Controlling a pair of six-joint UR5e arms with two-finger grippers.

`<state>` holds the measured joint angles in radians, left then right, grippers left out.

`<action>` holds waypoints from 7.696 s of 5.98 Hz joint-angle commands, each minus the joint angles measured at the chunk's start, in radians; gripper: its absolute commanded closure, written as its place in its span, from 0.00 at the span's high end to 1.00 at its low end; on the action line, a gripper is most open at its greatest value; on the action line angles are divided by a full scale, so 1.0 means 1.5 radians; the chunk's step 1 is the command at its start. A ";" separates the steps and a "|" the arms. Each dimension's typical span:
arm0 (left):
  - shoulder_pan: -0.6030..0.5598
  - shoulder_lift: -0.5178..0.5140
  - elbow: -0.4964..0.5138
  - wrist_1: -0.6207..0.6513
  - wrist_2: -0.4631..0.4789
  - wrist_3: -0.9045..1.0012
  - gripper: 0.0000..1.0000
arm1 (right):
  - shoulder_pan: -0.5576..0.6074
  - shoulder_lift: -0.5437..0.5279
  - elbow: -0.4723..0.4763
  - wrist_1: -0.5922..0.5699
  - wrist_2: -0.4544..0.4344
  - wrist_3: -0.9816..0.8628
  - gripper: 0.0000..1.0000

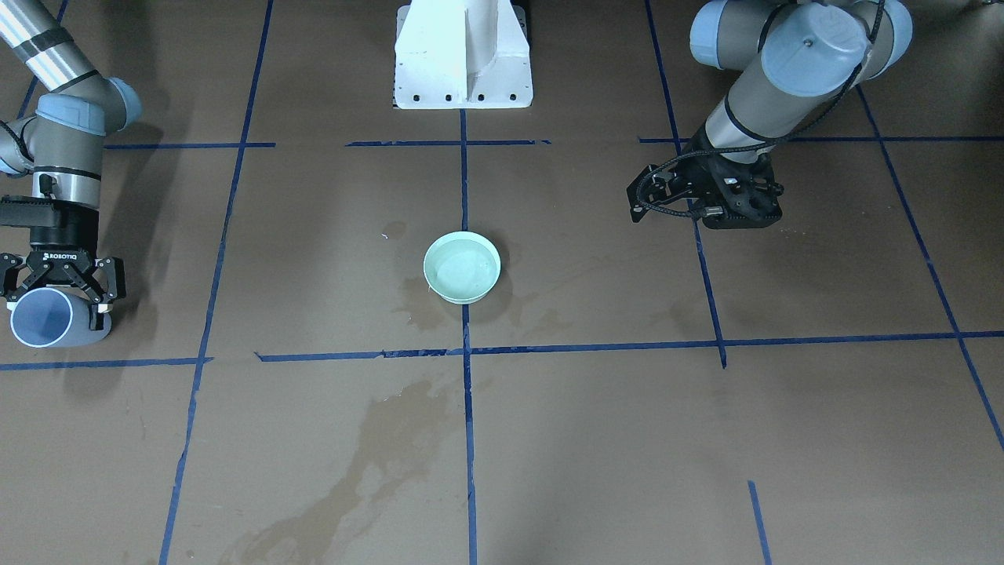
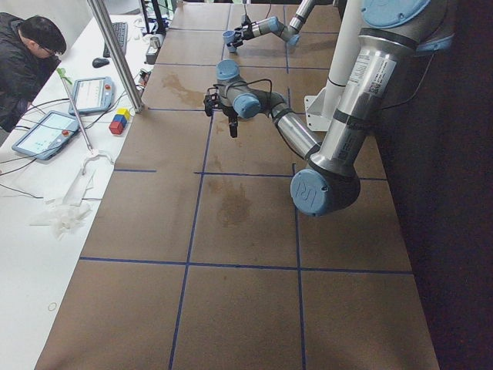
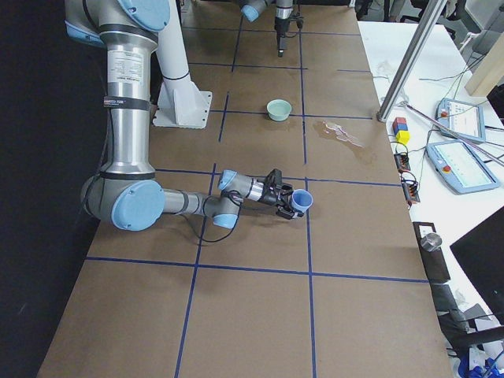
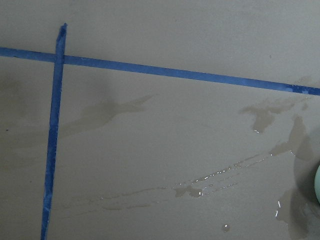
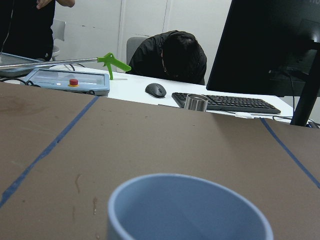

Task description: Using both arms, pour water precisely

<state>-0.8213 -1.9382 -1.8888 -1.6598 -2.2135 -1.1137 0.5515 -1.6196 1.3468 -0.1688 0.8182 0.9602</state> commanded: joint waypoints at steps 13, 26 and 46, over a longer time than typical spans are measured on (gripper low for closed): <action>0.000 0.002 -0.006 0.000 0.000 0.001 1.00 | -0.168 -0.202 0.003 0.340 -0.015 0.008 0.99; 0.033 -0.056 -0.001 0.002 0.034 -0.057 1.00 | 0.668 -0.062 0.081 -0.458 1.055 -0.514 1.00; 0.180 -0.229 0.247 -0.155 0.211 -0.295 0.00 | 0.775 -0.091 0.306 -1.013 1.022 -0.807 1.00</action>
<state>-0.5346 -2.3003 -1.4823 -1.8980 -1.8911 -1.5580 1.7128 -1.7564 1.8055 -1.6889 2.3516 -0.2501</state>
